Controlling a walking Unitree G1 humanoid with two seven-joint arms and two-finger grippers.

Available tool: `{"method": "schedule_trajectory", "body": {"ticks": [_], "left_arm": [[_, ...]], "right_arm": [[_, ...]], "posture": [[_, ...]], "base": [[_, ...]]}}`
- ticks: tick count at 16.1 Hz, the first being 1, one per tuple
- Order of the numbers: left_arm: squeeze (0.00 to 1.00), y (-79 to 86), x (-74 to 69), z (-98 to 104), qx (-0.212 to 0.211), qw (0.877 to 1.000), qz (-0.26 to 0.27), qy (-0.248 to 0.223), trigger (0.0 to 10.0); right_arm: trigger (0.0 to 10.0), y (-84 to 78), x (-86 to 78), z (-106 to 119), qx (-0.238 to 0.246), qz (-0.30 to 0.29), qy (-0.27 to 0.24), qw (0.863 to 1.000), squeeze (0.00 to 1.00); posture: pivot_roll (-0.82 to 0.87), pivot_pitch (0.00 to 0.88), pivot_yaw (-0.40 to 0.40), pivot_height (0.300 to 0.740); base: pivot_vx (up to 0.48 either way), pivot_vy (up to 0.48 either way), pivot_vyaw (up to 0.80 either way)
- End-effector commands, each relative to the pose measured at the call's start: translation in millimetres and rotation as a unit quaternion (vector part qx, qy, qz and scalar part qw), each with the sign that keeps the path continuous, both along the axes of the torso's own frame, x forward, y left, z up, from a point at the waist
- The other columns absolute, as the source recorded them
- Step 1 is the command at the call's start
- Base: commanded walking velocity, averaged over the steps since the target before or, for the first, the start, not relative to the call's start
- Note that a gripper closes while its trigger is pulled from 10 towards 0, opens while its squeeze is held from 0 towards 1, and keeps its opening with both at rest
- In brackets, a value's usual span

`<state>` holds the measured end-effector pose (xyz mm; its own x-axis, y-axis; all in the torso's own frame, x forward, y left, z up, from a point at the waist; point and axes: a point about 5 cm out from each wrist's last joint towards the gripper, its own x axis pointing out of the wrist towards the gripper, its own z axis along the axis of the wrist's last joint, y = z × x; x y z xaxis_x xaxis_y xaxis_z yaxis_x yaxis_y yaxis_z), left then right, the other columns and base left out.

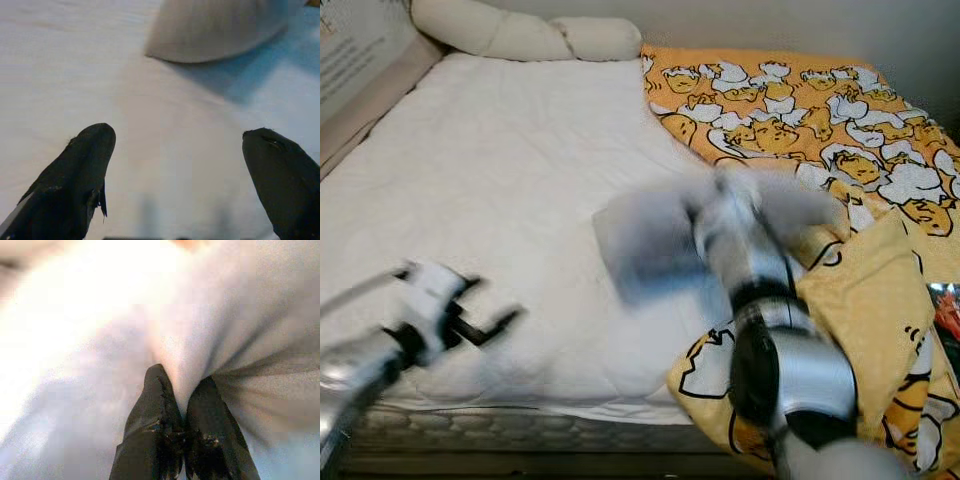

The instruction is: Clean up the room

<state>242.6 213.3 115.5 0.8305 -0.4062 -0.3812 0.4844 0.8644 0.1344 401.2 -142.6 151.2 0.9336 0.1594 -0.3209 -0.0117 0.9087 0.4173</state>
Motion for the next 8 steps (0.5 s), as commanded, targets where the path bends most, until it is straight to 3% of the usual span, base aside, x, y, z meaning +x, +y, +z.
{"method": "schedule_trajectory", "body": {"ticks": [1,2,3,5,6,8], "left_arm": [[0.00,5.9,2.8,2.0,0.007,1.000,0.017,-0.009,10.0],[0.00,10.0,3.9,3.9,0.008,0.999,0.029,-0.013,10.0],[0.00,19.7,4.2,6.3,0.016,0.998,0.052,-0.021,10.0],[0.00,25.7,3.4,5.4,0.019,0.997,0.074,-0.023,10.0],[0.00,27.9,1.6,4.2,0.012,0.996,0.090,-0.021,10.0],[0.00,26.5,-0.3,2.9,0.009,0.996,0.089,-0.015,10.0]], "right_arm": [[0.0,12.6,5.0,19.6,0.004,0.039,-0.043,0.998,0.00],[0.0,19.4,7.0,30.8,0.006,0.064,-0.064,0.996,0.00],[0.0,42.7,7.5,64.3,0.040,0.157,-0.121,0.979,0.00],[0.0,53.1,3.0,80.1,0.042,0.222,-0.153,0.962,0.00],[0.0,50.6,-4.5,87.0,0.050,0.263,-0.169,0.949,0.00],[0.0,46.1,-10.9,89.3,0.065,0.285,-0.173,0.941,0.00]], "posture": [[-0.01,0.000,-0.026,0.740],[-0.01,0.000,-0.026,0.740],[-0.01,0.000,-0.032,0.740],[0.00,0.000,-0.033,0.740],[0.00,0.000,-0.036,0.740],[0.01,0.000,-0.037,0.740]], "base": [[0.000,0.000,0.00],[0.000,0.000,0.00],[0.000,0.000,0.00],[0.000,0.000,0.00],[0.000,0.000,0.00],[0.000,0.000,0.00]]}}
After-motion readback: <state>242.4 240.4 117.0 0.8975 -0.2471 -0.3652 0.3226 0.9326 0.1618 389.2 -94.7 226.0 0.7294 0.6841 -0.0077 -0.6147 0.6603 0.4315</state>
